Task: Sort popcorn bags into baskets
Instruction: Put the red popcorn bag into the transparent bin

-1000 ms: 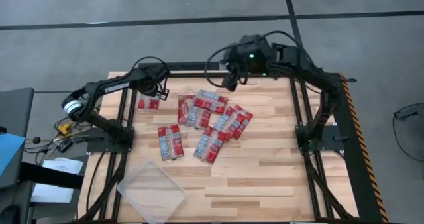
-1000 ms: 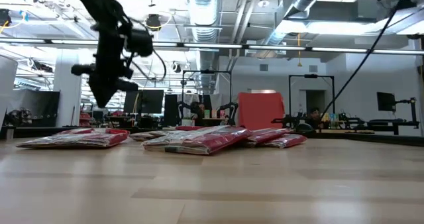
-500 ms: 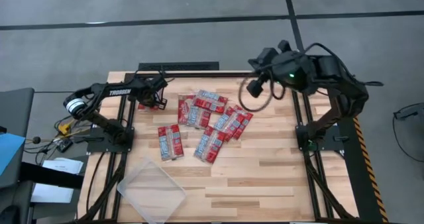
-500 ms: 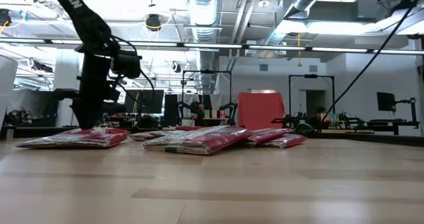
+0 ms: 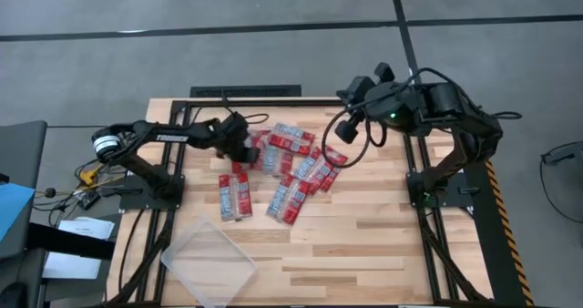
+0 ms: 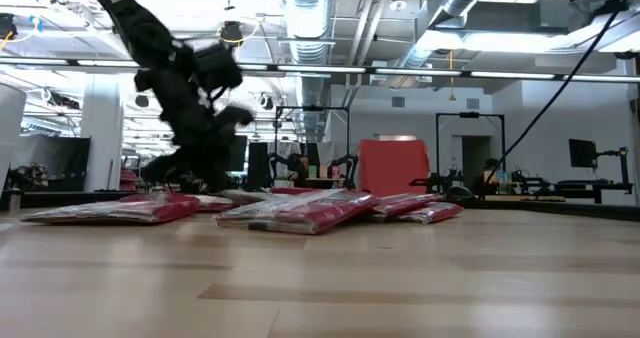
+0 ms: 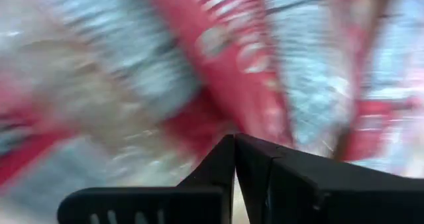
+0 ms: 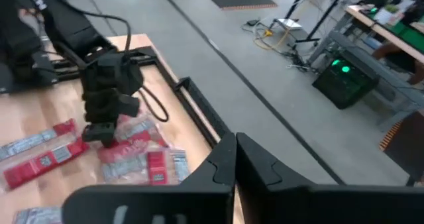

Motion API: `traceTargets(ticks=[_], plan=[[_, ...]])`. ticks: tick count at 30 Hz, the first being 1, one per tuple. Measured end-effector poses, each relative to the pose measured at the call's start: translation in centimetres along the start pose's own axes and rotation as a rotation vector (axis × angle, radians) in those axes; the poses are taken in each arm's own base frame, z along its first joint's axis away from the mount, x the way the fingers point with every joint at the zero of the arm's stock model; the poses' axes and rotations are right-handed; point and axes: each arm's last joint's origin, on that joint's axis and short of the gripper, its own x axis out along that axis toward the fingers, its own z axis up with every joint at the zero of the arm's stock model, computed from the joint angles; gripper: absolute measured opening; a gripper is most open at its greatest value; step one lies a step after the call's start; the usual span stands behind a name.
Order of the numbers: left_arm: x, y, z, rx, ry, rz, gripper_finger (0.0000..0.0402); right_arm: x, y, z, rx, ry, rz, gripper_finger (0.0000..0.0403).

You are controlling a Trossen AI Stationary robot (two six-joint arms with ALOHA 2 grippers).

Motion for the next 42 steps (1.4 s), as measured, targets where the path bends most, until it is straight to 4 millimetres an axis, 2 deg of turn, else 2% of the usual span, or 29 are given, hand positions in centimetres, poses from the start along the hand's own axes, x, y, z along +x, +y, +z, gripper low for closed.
traceTargets(ticks=[4,7,11,15,19,25,29,33,38,42], plan=[[-1.0,-2.4,0.0,0.018,-0.049,-0.038,0.0000,0.3,0.2,0.0,-0.009,0.012,-0.001,0.0046],[-2.9,-3.7,0.2,0.036,-0.119,-0.039,0.0000,0.9,0.7,-0.1,-0.020,0.030,0.014,0.0049],[-5.8,-3.4,-0.3,0.078,-0.207,0.126,0.0009,1.1,0.9,-0.3,-0.018,0.057,0.043,0.0052],[-8.4,-2.5,-1.2,0.114,-0.251,0.282,0.0057,1.0,0.8,-0.6,-0.024,0.080,0.036,0.0068],[-9.5,-1.4,-1.9,0.097,-0.234,0.372,0.0136,1.3,0.4,-0.6,-0.018,0.088,0.024,0.0106],[-7.3,1.5,-3.4,-0.095,-0.198,0.462,0.0262,1.9,-0.3,-0.7,-0.002,0.112,0.040,0.0185],[-5.3,2.8,-3.9,-0.146,-0.271,0.375,0.0308,2.2,-0.9,-1.0,-0.012,0.146,0.022,0.0228],[-4.4,2.9,-3.7,-0.198,-0.368,0.240,0.0319,2.5,-1.2,-1.0,-0.008,0.156,0.009,0.0244],[-3.3,4.2,-4.4,-0.219,-0.341,0.326,0.0316,2.5,-1.3,-1.1,-0.011,0.161,0.007,0.0241],[-2.2,4.5,-4.3,-0.219,-0.324,0.338,0.0315,2.5,-1.3,-1.1,-0.013,0.165,0.011,0.0237]])
